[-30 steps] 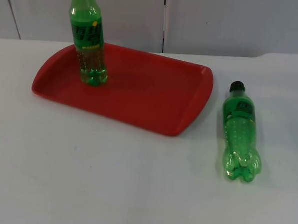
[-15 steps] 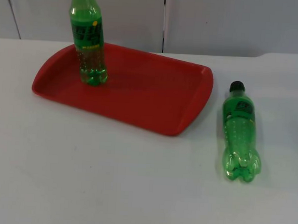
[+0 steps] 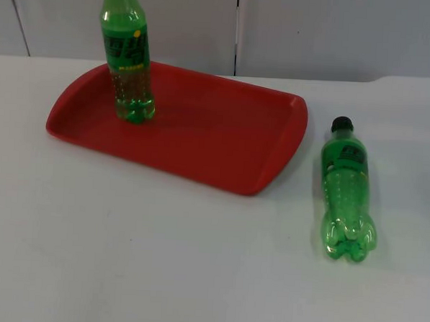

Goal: Place the bottle upright on the tray.

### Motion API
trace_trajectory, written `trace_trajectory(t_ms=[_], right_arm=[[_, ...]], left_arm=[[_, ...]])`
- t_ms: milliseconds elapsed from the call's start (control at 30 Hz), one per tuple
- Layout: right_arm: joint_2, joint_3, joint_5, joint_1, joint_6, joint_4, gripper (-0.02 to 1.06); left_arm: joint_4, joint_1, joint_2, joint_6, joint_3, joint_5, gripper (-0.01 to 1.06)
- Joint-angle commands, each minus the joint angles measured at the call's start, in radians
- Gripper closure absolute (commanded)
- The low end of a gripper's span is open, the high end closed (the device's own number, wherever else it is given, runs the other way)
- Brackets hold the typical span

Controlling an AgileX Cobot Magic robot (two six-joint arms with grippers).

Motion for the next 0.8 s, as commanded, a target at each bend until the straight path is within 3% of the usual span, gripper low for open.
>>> trace_trajectory(t_ms=[0,233,400,767], right_arm=[[-0.003,-0.002,-0.001,-0.003,-0.006,-0.001,-0.01],[-0.003,-0.002,-0.001,-0.003,-0.006,-0.001,-0.01],[-0.003,-0.002,-0.003,-0.003,-0.006,-0.001,-0.01],[-0.003,-0.002,-0.014,-0.003,-0.006,-0.001,-0.01]], left_arm=[[0.004,-0.004,-0.011,-0.01,0.005,0.018,0.0],[-0.01,-0.004,-0.015,-0.006,0.018,0.042,0.0],[0.013,-0.004,-0.022,0.003,0.103,0.012,0.0],[-0.013,-0.004,-0.022,0.037,0.112,-0.002,0.0]])
